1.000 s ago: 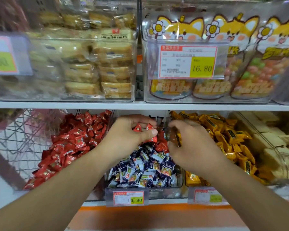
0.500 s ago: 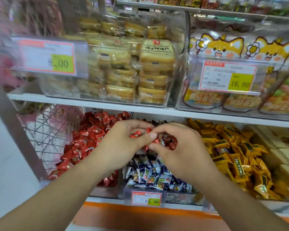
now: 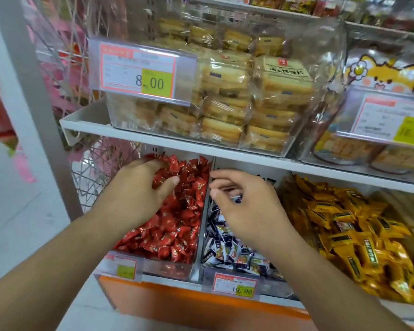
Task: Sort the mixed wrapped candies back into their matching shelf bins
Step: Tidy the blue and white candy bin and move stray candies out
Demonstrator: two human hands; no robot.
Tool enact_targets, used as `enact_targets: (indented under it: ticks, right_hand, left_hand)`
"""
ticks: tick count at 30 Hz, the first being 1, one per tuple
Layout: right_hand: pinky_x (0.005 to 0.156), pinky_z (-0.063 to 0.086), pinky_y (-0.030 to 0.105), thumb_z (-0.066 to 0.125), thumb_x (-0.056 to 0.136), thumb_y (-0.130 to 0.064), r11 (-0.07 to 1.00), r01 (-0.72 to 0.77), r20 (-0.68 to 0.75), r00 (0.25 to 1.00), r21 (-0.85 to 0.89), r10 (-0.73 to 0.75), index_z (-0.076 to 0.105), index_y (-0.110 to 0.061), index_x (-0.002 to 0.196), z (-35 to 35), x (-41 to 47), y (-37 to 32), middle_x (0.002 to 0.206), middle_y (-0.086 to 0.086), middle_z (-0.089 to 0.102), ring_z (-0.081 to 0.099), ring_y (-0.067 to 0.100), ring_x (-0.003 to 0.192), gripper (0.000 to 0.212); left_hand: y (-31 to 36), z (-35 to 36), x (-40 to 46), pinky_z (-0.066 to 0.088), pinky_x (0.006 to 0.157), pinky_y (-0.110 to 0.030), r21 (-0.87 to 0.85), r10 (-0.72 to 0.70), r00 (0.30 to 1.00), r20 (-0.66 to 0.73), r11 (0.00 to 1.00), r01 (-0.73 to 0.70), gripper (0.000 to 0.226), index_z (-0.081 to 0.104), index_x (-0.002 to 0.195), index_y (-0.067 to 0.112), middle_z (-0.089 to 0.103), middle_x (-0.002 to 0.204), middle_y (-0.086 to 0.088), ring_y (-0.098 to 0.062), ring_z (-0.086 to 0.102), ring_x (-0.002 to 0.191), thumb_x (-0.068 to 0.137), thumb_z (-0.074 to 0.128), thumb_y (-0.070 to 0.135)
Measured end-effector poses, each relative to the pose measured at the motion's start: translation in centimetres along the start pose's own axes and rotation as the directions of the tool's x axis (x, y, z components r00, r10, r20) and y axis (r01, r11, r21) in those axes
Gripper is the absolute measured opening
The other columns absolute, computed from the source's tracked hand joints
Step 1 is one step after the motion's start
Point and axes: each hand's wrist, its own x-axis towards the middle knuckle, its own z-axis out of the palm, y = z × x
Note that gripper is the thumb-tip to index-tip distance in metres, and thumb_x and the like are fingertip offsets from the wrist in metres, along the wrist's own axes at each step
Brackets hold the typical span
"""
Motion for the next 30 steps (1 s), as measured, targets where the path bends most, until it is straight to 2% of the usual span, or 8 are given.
enact_targets:
  ticks: [2, 5, 10, 14, 18, 20, 23, 30]
  right_hand:
    - [0.090, 0.052, 0.016, 0.062, 0.102, -0.023, 0.995, -0.024, -0.026, 0.999, -0.095, 0.021, 0.065, -0.036, 0.129, -1.5, -0.2, 0.8, 0.109, -0.026, 0.067, 0.061, -0.005, 0.098, 0.030]
    - [0.080, 0.059, 0.028, 0.059, 0.102, -0.015, 0.955, -0.073, -0.036, 0.997, -0.288, 0.066, 0.063, -0.036, 0.129, -4.7, -1.2, 2.9, 0.121, -0.020, 0.066, 0.067, 0.009, 0.088, 0.035]
    - [0.055, 0.042, 0.008, 0.065, 0.098, -0.019, 0.865, -0.196, -0.104, 0.981, -0.462, 0.167, 0.064, -0.029, 0.133, -9.4, -2.8, 6.0, 0.119, -0.002, 0.071, 0.053, -0.001, 0.049, 0.037]
    - [0.047, 0.037, 0.004, 0.067, 0.097, -0.027, 0.839, -0.225, -0.066, 0.973, -0.495, 0.222, 0.061, -0.030, 0.136, -10.5, -3.9, 7.2, 0.118, -0.004, 0.067, 0.045, -0.003, 0.044, 0.040]
    - [0.046, 0.039, 0.008, 0.067, 0.097, -0.031, 0.857, -0.250, -0.045, 0.965, -0.450, 0.258, 0.057, -0.033, 0.139, -10.9, -4.2, 8.1, 0.137, -0.005, 0.058, 0.057, -0.002, 0.061, 0.043]
    - [0.064, 0.045, 0.010, 0.067, 0.097, -0.033, 0.865, -0.243, -0.037, 0.967, -0.439, 0.253, 0.056, -0.034, 0.140, -11.0, -4.2, 8.5, 0.141, -0.006, 0.055, 0.066, 0.006, 0.089, 0.044]
    - [0.090, 0.044, 0.016, 0.068, 0.097, -0.034, 0.880, -0.234, -0.029, 0.969, -0.413, 0.244, 0.056, -0.034, 0.139, -11.2, -4.1, 8.9, 0.143, -0.009, 0.054, 0.056, 0.010, 0.120, 0.043]
    - [0.094, 0.032, 0.013, 0.067, 0.097, -0.036, 0.905, -0.183, -0.006, 0.981, -0.384, 0.196, 0.058, -0.032, 0.138, -11.8, -4.3, 9.8, 0.142, -0.015, 0.052, 0.046, 0.007, 0.132, 0.041]
  left_hand:
    - [0.7, 0.4, 0.0, 0.047, 0.097, -0.034, -0.007, 0.044, 0.998, -0.039, 0.999, -0.045, 0.046, 0.065, 0.132, 0.023, 0.067, 0.129, -0.007, -0.028, 0.062, 0.119, 0.097, 0.057, 0.053]
    - [2.6, 0.9, -0.2, 0.043, 0.098, -0.029, -0.036, 0.127, 0.991, -0.033, 0.991, -0.128, 0.041, 0.066, 0.132, 0.025, 0.067, 0.124, -0.004, -0.024, 0.061, 0.117, 0.099, 0.057, 0.047]
    - [6.3, 3.1, -1.0, 0.044, 0.103, -0.025, -0.095, 0.300, 0.952, 0.062, 0.951, -0.294, 0.033, 0.063, 0.131, 0.032, 0.060, 0.123, 0.011, -0.009, 0.056, 0.116, 0.099, 0.060, 0.039]
    - [9.9, 5.7, -0.8, 0.046, 0.101, -0.022, -0.148, 0.376, 0.912, 0.166, 0.924, -0.354, 0.036, 0.058, 0.136, 0.035, 0.054, 0.122, 0.018, -0.001, 0.052, 0.108, 0.100, 0.063, 0.035]
    - [13.4, 9.1, 0.7, 0.050, 0.094, -0.022, -0.181, 0.405, 0.878, 0.256, 0.912, -0.368, 0.041, 0.059, 0.138, 0.030, 0.060, 0.119, 0.009, -0.005, 0.059, 0.101, 0.097, 0.068, 0.033]
    - [14.8, 11.0, 2.0, 0.049, 0.092, -0.022, -0.157, 0.426, 0.851, 0.306, 0.905, -0.396, 0.045, 0.061, 0.136, 0.027, 0.067, 0.122, 0.003, -0.013, 0.063, 0.108, 0.093, 0.073, 0.035]
    - [16.4, 13.6, 3.8, 0.053, 0.087, -0.029, -0.101, 0.418, 0.794, 0.442, 0.902, -0.420, 0.051, 0.062, 0.128, 0.029, 0.069, 0.117, 0.001, -0.021, 0.065, 0.107, 0.083, 0.082, 0.041]
    - [17.2, 16.8, 5.9, 0.053, 0.067, -0.030, 0.070, 0.370, 0.771, 0.519, 0.880, -0.470, 0.037, 0.071, 0.099, 0.020, 0.070, 0.087, -0.002, -0.020, 0.067, 0.080, 0.078, 0.083, 0.047]
